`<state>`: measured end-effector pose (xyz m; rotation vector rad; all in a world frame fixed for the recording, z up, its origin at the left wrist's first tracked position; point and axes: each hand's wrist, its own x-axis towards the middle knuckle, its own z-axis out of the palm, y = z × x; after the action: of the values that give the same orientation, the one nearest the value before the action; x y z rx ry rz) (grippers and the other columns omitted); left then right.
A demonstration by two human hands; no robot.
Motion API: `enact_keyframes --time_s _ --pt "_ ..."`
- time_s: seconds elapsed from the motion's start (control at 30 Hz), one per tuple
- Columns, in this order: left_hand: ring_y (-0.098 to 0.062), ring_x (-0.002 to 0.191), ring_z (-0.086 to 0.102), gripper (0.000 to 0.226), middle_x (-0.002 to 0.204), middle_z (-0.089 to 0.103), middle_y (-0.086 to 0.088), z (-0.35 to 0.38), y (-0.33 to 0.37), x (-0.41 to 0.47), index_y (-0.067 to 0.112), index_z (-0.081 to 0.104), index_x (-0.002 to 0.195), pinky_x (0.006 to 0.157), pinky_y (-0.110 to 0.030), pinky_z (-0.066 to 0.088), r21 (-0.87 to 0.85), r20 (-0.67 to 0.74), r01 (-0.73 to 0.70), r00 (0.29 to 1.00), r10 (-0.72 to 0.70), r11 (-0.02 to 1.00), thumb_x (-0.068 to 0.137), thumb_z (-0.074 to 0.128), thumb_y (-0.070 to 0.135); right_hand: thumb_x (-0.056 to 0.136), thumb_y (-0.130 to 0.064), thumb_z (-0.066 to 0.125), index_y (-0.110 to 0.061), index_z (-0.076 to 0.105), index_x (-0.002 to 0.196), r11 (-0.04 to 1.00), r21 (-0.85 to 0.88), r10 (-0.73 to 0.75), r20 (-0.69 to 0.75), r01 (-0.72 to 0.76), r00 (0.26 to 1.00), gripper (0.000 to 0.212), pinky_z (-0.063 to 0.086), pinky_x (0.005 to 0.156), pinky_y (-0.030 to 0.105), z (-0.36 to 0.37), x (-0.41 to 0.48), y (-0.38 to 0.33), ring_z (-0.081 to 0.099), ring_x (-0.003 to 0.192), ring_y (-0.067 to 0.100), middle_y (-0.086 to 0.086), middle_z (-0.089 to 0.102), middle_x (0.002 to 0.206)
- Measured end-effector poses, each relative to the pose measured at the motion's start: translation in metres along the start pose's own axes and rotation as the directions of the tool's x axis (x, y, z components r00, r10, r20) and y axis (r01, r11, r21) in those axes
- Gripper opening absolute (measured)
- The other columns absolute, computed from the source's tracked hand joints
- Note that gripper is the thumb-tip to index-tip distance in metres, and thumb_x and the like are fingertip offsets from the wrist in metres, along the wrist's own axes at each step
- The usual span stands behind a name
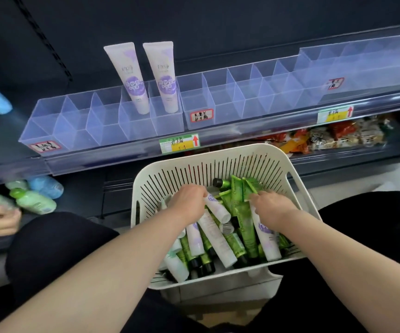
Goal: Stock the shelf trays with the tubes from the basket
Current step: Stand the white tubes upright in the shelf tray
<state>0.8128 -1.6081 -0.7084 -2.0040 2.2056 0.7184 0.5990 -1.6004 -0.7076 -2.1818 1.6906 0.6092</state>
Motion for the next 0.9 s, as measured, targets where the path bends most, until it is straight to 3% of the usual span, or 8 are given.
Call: enact_keyframes --time_s 0.1,0.2,0.33,0.5,0.6,0.7,0.8,0.9 --pt "-0.023 0.116 0.051 0.036 0.126 0.056 -0.005 0.005 0.003 0.003 0.021 0.058 0.127 0.087 -0.035 0.047 0.053 0.033 -0.008 0.999 0.006 0.999 0.094 0.051 0.007 0.079 -0.003 0.061 -0.010 0.041 0.132 1.000 -0.018 0.011 0.050 -0.010 0.999 0.057 0.035 0.106 0.049 0.004 0.001 0.003 0.042 0.126 0.030 0.010 0.050 0.131" --pt "-0.025 0.121 0.047 0.045 0.132 0.052 -0.005 0.010 0.006 0.010 0.024 0.053 0.134 0.086 -0.035 0.043 0.077 0.077 -0.017 0.997 0.011 0.997 0.094 0.048 0.005 0.081 -0.005 0.060 -0.009 0.042 0.129 1.000 0.027 -0.004 0.082 0.002 0.997 0.052 0.037 0.104 0.050 0.005 0.003 0.005 0.041 0.124 0.030 0.011 0.048 0.130" --pt "-0.030 0.128 0.038 0.059 0.140 0.044 -0.006 0.017 0.014 0.021 0.029 0.040 0.145 0.097 -0.038 0.039 0.092 0.176 -0.060 0.983 0.043 0.994 0.092 0.039 0.002 0.090 -0.018 0.056 -0.011 0.047 0.129 0.999 0.040 -0.002 -0.030 0.003 1.000 0.041 0.036 0.102 0.044 -0.006 0.006 0.009 0.040 0.121 0.026 0.010 0.044 0.129" --pt "-0.035 0.123 0.037 0.038 0.130 0.045 -0.009 0.031 0.022 0.034 0.032 0.051 0.134 0.101 -0.047 0.036 0.145 0.282 -0.060 0.959 0.017 0.988 0.102 0.032 0.038 0.095 -0.019 0.053 -0.010 0.049 0.119 0.935 0.356 0.016 -0.023 -0.007 1.000 0.026 0.045 0.085 0.034 -0.027 0.000 0.014 0.055 0.104 0.025 0.009 0.055 0.117" --pt "-0.030 0.107 0.052 0.035 0.108 0.056 -0.006 0.033 0.019 0.035 0.025 0.065 0.112 0.085 -0.040 0.044 0.093 0.180 -0.027 0.984 0.010 0.995 0.099 0.040 0.046 0.094 -0.016 0.051 -0.015 0.047 0.116 0.917 0.397 0.026 -0.134 0.030 0.991 0.022 0.050 0.076 0.037 -0.038 -0.007 0.010 0.058 0.092 0.023 0.003 0.060 0.106" --pt "-0.022 0.089 0.060 0.028 0.092 0.060 -0.003 0.026 0.022 0.033 0.018 0.070 0.096 0.066 -0.031 0.041 0.073 0.082 0.062 0.994 -0.067 0.995 0.092 0.060 0.044 0.093 -0.011 0.051 -0.021 0.050 0.123 0.907 0.403 0.029 -0.342 0.119 0.939 0.032 0.049 0.068 0.035 -0.044 -0.006 0.005 0.059 0.092 0.020 -0.003 0.056 0.111" --pt "-0.020 0.093 0.055 0.042 0.106 0.055 -0.003 0.019 0.026 0.034 0.015 0.058 0.108 0.072 -0.030 0.042 0.005 0.046 0.174 0.984 -0.174 0.985 0.076 0.078 0.033 0.091 -0.004 0.051 -0.023 0.056 0.123 0.866 0.449 0.009 -0.457 0.221 0.890 0.037 0.049 0.068 0.033 -0.040 0.000 0.002 0.058 0.094 0.018 -0.005 0.054 0.112" --pt "-0.024 0.098 0.055 0.062 0.109 0.053 -0.005 0.015 0.029 0.039 0.014 0.047 0.116 0.077 -0.032 0.046 -0.056 0.144 0.278 0.952 -0.268 0.959 0.066 0.083 0.027 0.091 -0.005 0.050 -0.023 0.059 0.120 0.840 0.480 -0.003 -0.461 0.253 0.887 0.035 0.051 0.076 0.038 -0.031 0.001 -0.001 0.056 0.097 0.018 -0.004 0.055 0.109"
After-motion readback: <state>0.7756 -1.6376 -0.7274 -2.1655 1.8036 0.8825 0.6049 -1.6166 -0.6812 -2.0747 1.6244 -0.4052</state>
